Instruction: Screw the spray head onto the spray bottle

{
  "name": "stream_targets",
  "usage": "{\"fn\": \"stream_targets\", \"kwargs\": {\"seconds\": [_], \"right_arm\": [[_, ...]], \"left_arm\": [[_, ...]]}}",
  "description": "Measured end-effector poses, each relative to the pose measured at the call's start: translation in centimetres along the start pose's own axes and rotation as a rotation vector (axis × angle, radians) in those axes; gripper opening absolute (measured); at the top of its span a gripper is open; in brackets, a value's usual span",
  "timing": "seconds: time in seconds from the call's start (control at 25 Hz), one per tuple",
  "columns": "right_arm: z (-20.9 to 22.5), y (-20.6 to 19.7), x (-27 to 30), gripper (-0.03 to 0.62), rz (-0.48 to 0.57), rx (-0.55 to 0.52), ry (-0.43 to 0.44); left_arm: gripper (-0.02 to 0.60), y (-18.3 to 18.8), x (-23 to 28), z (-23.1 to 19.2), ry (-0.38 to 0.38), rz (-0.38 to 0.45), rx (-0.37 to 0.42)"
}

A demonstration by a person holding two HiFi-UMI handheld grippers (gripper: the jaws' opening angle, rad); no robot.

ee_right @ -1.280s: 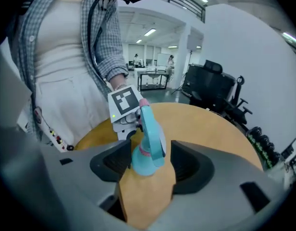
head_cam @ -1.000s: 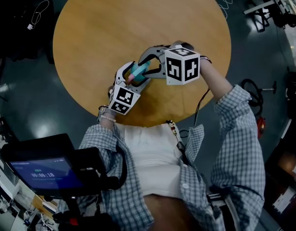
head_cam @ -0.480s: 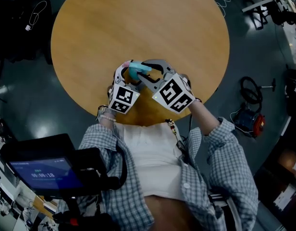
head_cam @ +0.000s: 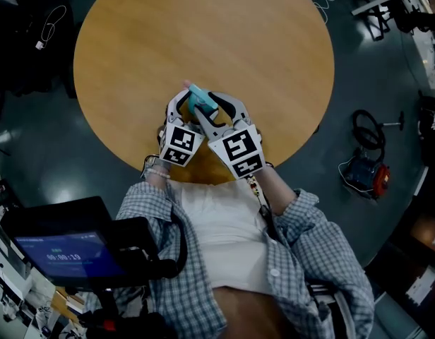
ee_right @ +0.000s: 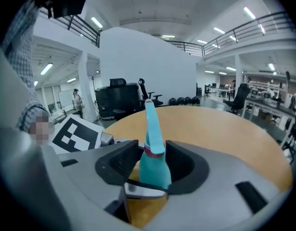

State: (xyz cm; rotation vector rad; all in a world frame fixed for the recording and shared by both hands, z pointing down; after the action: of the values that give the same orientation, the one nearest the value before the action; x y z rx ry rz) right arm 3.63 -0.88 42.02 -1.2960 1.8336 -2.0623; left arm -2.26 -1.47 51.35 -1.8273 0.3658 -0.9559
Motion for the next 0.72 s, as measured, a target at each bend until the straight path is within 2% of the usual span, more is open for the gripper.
{"fn": "stream_targets", "kwargs": {"seconds": [0.12,0.4,0.52,0.72], "right_arm": [[0.0,-0.3,0.5,0.240,0.014,0.020,0.073],[0.6,-0.9,1.5,0.273,0.006,0.008,0.105],[1.1,-2.0,1.3,0.273,0.005,0.029,0.110],[1.4,-3.6,0.2,0.273,-0.017,-0.053,0.105]], "left_arm": [[0.364,0.0,0.0,0.1,0.002,-0.002,0.002],[0.371,0.9,-0.4,0.0,-0.023,0.025,-0.041],[0.374,0.4,-0.7,-0.1,-0.053,-0.002,-0.036],[0.373,-0.9,-3.1,-0.9,0.003,-0.013,-0.034]]}}
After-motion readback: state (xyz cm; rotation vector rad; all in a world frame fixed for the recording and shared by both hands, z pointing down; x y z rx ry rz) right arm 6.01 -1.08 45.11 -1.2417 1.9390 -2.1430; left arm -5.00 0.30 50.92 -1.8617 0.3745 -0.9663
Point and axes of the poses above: the fingertips, and each gripper's own axes: x forward along the fingers, z to its right, y out of its top, the point moved 7 cm from there along -x, backward along the fingers, and after that the axes turned 9 degrees about -x, right-handed, at the moved point
